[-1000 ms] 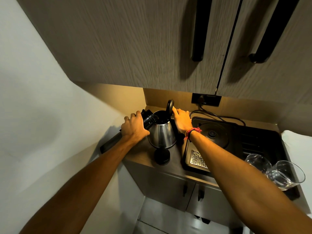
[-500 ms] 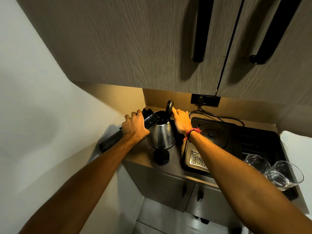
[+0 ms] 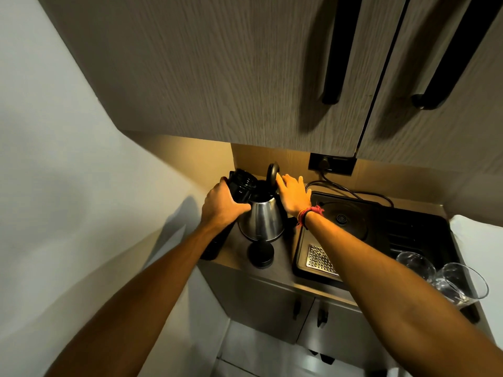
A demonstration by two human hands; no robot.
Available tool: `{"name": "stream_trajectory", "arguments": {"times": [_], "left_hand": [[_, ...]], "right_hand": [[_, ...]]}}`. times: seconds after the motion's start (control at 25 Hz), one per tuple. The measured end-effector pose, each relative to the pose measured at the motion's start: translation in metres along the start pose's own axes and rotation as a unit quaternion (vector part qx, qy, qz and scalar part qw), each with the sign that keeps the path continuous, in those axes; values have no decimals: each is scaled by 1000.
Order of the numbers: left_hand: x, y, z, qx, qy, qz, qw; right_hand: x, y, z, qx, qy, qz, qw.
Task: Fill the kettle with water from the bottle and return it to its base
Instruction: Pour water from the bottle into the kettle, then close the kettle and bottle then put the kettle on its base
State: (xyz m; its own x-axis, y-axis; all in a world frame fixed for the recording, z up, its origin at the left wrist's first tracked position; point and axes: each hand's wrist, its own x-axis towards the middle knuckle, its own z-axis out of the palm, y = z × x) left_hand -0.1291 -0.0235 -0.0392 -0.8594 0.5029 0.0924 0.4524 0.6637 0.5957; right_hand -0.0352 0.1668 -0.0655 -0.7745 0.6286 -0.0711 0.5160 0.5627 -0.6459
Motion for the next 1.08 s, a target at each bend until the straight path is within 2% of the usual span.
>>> {"name": "stream_trajectory", "arguments": {"times": [0.16, 0.28, 0.4, 0.6, 0.76, 0.92, 1.0, 1.08], "left_hand": [[-6, -25, 10, -155, 57, -51, 985], [-11, -46, 14, -205, 107, -83, 969], [-13, -53, 15, -218, 135, -67, 964], [-13, -62, 13, -245, 118, -36, 962], [-15, -70, 9, -261, 98, -32, 960], [-22, -65, 7, -269, 113, -18, 956], [-26, -55, 2, -262, 140, -3, 955], [-30, -42, -5, -203, 224, 32, 953]], "right_hand": [[-1, -26, 5, -40, 4, -26, 999], [1, -36, 14, -123, -22, -39, 991], [1, -34, 16, -164, -19, -50, 985], [2, -28, 20, -200, -45, -163, 965], [5, -29, 20, -231, -51, -170, 956], [4, -34, 21, -259, -64, -174, 948], [2, -35, 22, -259, -81, -169, 948], [-2, -36, 19, -261, -84, -165, 948]]}}
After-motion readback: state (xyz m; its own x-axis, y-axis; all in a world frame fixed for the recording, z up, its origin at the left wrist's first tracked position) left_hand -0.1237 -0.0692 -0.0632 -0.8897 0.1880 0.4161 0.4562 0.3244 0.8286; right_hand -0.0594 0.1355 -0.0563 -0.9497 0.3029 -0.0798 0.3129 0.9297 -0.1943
